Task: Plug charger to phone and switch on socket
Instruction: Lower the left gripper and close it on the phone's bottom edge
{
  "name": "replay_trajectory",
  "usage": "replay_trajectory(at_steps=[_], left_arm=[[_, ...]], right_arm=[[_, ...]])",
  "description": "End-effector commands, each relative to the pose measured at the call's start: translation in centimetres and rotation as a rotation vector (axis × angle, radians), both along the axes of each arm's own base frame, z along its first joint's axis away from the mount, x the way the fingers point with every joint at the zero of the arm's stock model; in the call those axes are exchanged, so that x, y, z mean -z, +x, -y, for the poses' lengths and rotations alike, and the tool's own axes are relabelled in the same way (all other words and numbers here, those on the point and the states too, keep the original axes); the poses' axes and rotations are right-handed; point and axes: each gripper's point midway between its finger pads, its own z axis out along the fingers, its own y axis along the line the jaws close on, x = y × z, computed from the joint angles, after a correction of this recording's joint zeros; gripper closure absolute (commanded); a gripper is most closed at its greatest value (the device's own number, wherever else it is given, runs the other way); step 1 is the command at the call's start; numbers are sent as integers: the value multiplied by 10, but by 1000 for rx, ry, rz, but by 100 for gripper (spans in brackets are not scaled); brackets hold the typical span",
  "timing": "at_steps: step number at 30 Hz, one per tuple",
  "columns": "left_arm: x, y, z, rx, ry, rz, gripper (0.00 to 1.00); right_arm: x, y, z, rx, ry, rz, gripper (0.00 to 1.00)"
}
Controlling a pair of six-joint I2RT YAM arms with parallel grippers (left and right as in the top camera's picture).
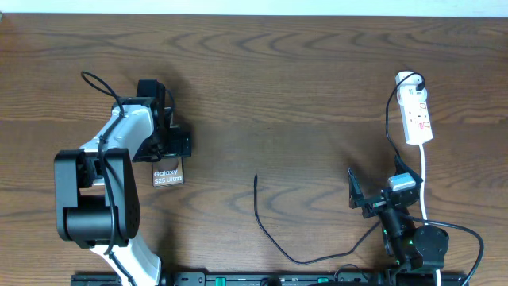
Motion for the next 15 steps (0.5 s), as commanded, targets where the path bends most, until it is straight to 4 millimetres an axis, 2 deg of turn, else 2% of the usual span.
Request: replay_trajectory(at_steps=[1,15], left_arm=[[12,-16,-5,1,26,-59,2],[29,-23,4,0,-25,-43,2]], right_arm=[[1,0,-1,-4,1,-3,1],[1,0,-1,-4,1,-3,1]])
